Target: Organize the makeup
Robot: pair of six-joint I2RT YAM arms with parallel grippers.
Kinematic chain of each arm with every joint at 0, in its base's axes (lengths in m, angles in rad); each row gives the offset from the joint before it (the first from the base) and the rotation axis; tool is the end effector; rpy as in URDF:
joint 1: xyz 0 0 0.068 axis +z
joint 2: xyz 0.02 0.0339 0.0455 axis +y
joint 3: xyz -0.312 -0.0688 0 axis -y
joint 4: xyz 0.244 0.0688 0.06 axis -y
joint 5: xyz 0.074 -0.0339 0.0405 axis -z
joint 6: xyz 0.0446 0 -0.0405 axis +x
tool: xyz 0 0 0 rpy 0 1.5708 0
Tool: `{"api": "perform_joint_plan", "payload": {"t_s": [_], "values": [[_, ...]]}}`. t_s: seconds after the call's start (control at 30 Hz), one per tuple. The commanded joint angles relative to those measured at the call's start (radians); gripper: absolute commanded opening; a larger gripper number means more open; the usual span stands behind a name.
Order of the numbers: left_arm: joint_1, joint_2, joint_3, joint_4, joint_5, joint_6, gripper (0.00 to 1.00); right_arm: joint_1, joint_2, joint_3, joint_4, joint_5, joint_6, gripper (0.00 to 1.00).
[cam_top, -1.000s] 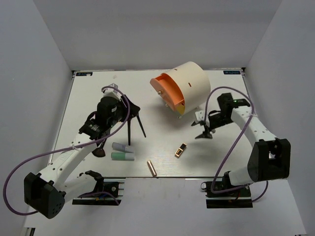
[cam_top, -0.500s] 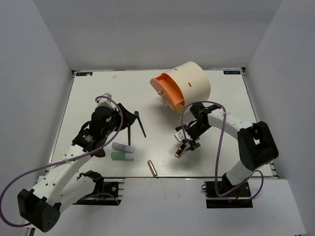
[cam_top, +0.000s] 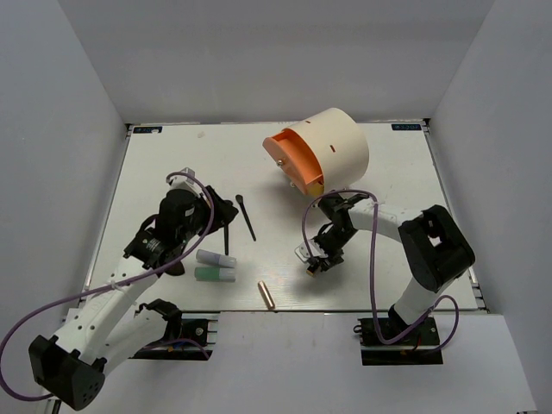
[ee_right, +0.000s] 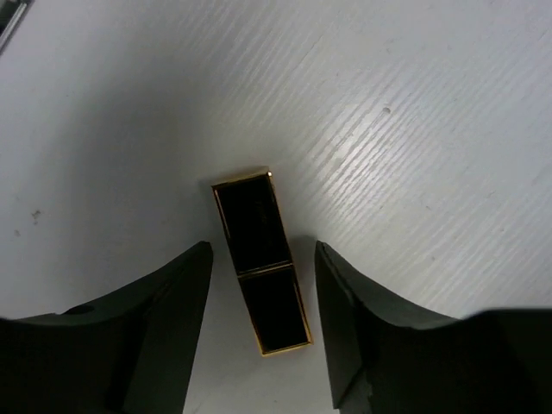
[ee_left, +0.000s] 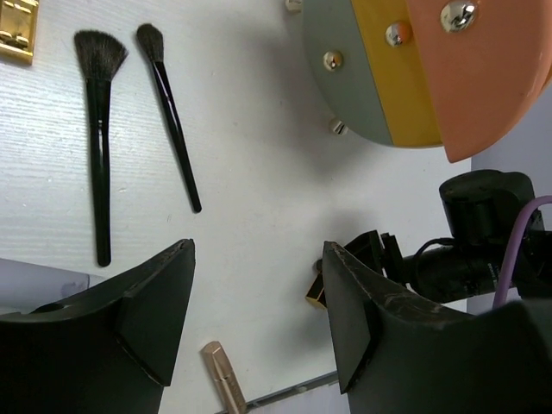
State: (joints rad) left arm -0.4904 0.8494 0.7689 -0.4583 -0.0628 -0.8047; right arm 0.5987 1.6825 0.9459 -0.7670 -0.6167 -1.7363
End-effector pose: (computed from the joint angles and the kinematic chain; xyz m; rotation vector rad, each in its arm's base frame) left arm 0.1457 -0.0746 0.3272 -0.3812 2.1563 -0.6943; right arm 0.2194 0.1809 0.1940 -2.4725 1.0238 0.6697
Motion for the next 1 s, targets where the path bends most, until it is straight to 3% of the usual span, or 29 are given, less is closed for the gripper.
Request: {"api": "perform_joint_plan", "payload": {"t_s": [0.0,0.23,0.33,0.47,0.6,0.7,0.77,0.87,0.97], "values": [[0.003,0.017,0.009,-0.036,0.050,0.013,0.71,0.010,0.002,-0.022,0.024,0.023,0.024,0.56],[0.003,0.073,0.020,-0.066,0.251,0.062,0.69,0.004,-0.046,0.019,-0.001,-0.011,0.101,0.13],[-0.008,0.106,0.017,-0.071,0.359,0.099,0.69,-0.002,-0.079,0.100,-0.067,-0.096,0.211,0.06],[-0.008,0.160,0.013,-0.088,0.487,0.131,0.69,-0.017,-0.138,0.366,-0.092,-0.291,0.455,0.01],[-0.017,0.181,0.020,-0.098,0.517,0.134,0.69,-0.031,-0.181,0.508,0.072,-0.357,0.873,0.00],[-0.017,0.186,0.020,-0.082,0.521,0.124,0.69,-0.033,-0.234,0.505,0.338,-0.304,1.183,0.00],[-0.017,0.186,0.010,-0.077,0.524,0.107,0.69,-0.036,-0.271,0.475,0.548,-0.148,1.341,0.00],[-0.017,0.183,-0.003,-0.063,0.524,0.085,0.69,-0.037,-0.259,0.482,0.681,0.099,1.532,0.00],[-0.017,0.180,-0.008,-0.053,0.515,0.062,0.69,-0.042,-0.187,0.556,0.690,0.280,1.626,0.00]]}}
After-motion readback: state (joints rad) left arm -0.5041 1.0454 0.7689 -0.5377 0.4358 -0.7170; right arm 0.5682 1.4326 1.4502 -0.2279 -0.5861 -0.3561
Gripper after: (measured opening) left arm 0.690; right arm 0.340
